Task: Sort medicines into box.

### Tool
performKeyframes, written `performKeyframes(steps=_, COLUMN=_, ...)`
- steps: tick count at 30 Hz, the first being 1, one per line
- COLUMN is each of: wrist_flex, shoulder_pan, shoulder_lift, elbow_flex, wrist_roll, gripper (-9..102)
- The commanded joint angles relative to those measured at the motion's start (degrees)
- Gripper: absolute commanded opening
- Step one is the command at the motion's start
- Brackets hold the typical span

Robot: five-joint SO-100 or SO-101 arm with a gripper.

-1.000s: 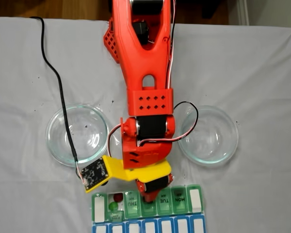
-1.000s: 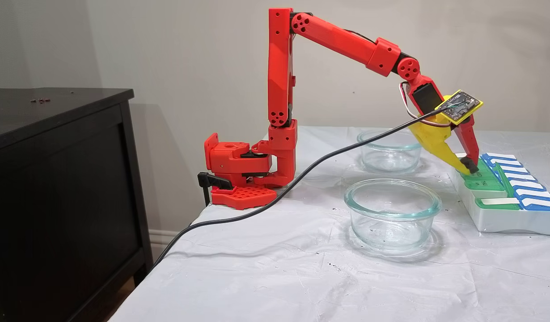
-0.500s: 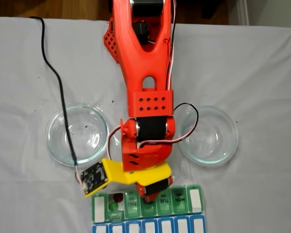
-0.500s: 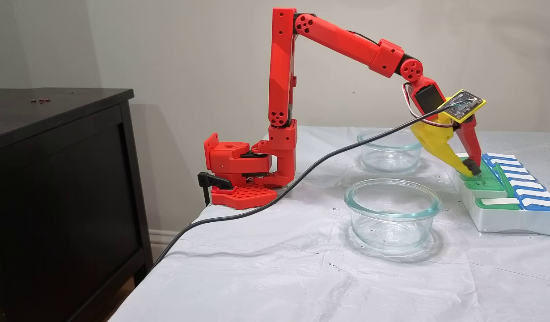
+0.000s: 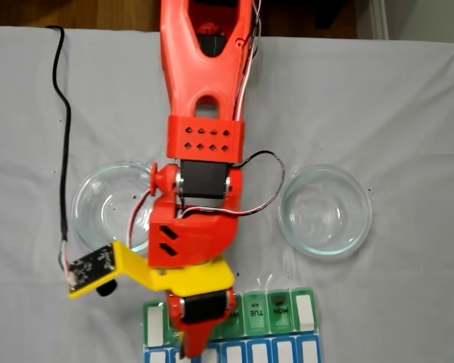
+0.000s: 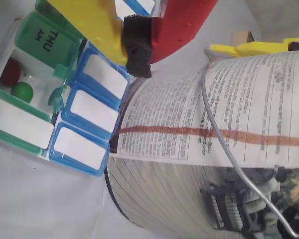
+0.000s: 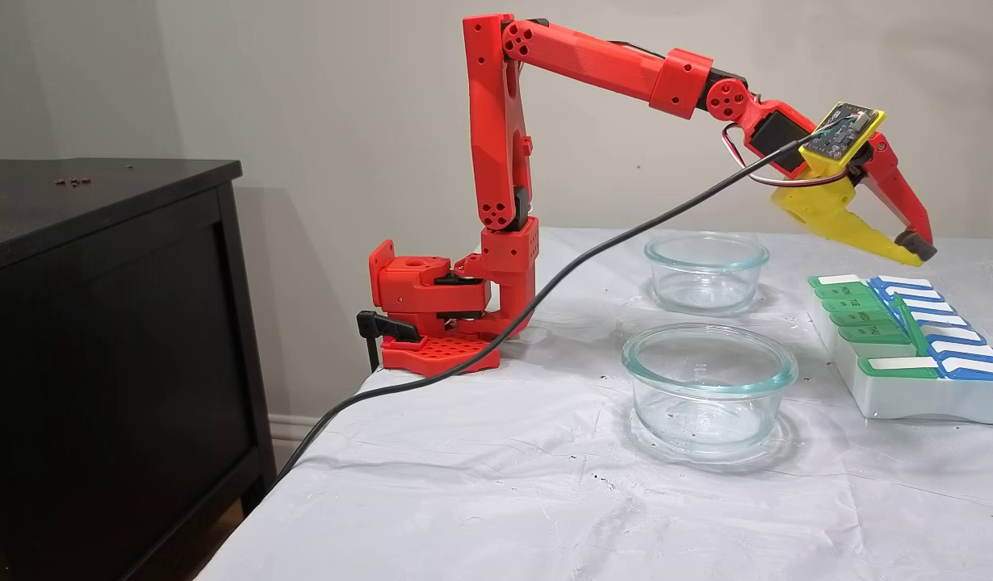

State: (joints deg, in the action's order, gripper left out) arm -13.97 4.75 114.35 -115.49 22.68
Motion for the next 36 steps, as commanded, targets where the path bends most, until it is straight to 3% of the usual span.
performKeyframes(steps=1, wrist_flex=2.5, shoulder_pan=0.3, shoulder_lift=-1.2, elbow_flex=5.8, wrist_roll=1.7, gripper=0)
performKeyframes(steps=8, wrist_flex=2.6, shoulder_pan=1.1, shoulder_lift=-8.0, elbow_flex=9.8, wrist_roll=3.5, gripper=0)
performKeyframes(steps=26, wrist_flex=-14.9, shoulder_pan=0.3, shoulder_lift=-5.1, elbow_flex=10.6, wrist_roll=3.7, gripper=0)
performKeyframes(steps=36, wrist_flex=-25.4, shoulder_pan=0.8, shoulder_lift=-11.4, elbow_flex=15.5, wrist_roll=-2.4, gripper=0)
